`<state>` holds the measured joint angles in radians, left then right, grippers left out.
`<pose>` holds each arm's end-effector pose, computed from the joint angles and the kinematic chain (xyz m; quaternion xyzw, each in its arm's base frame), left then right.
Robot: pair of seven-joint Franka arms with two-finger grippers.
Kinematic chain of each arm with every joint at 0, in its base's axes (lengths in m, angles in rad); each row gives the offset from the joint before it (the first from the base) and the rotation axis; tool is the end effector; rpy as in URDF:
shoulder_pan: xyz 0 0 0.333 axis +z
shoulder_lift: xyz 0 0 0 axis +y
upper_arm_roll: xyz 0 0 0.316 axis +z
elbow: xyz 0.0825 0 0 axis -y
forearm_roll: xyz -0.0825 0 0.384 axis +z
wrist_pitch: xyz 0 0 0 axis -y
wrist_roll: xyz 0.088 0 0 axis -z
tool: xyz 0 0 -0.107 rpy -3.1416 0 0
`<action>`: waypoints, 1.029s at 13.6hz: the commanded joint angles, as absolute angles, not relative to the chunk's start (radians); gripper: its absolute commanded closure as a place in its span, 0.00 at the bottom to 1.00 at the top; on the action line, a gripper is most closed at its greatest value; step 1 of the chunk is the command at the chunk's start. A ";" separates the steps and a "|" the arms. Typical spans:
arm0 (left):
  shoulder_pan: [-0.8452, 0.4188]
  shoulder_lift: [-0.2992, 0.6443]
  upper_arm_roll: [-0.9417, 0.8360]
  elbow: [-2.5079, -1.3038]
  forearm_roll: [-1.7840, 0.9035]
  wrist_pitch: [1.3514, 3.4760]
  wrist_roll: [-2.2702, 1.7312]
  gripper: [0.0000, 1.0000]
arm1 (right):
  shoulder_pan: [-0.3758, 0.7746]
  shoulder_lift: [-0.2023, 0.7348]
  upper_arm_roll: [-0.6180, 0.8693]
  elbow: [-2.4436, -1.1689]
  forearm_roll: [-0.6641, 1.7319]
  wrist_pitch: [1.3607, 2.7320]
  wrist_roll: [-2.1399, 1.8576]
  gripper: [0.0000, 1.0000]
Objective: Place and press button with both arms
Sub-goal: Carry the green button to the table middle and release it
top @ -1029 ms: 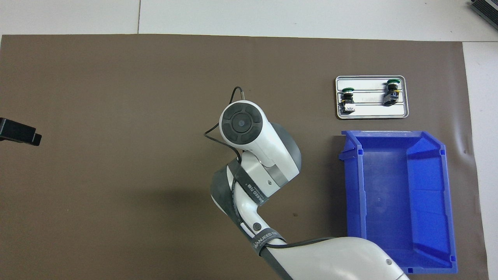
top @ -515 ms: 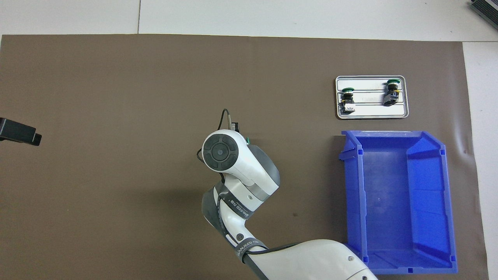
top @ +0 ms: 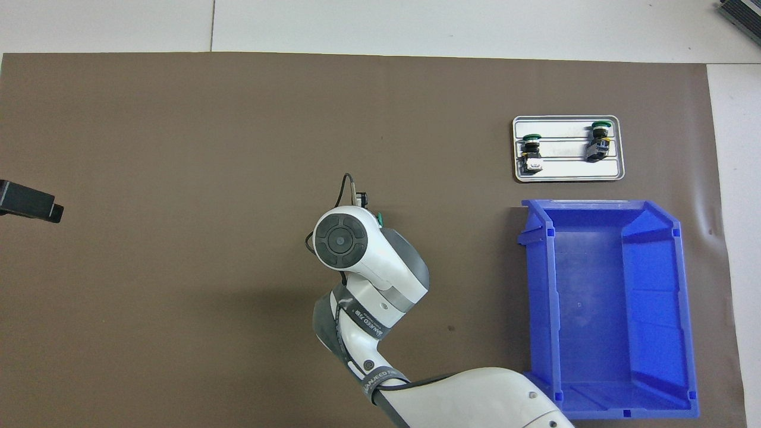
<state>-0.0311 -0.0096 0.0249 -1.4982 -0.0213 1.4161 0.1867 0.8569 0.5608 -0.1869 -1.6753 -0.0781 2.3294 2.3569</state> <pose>0.5354 -0.0058 0.6505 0.9945 -0.0975 -0.0351 0.0139 0.5312 0.4387 0.2921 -0.6927 0.7152 -0.0810 0.0457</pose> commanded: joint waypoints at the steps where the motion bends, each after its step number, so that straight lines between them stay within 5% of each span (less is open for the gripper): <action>1: -0.023 -0.029 0.020 -1.519 -0.006 1.410 0.187 0.00 | 0.845 0.523 -0.187 -1.686 -0.117 2.349 2.301 0.00; 11: -0.023 -0.029 0.020 -1.519 -0.008 1.410 0.187 0.00 | 0.566 0.235 -0.192 -1.690 -0.095 2.195 1.478 0.00; 14: -0.023 -0.029 0.020 -1.519 -0.006 1.410 0.187 0.00 | 0.450 0.138 -0.192 -1.697 -0.005 2.044 1.109 0.00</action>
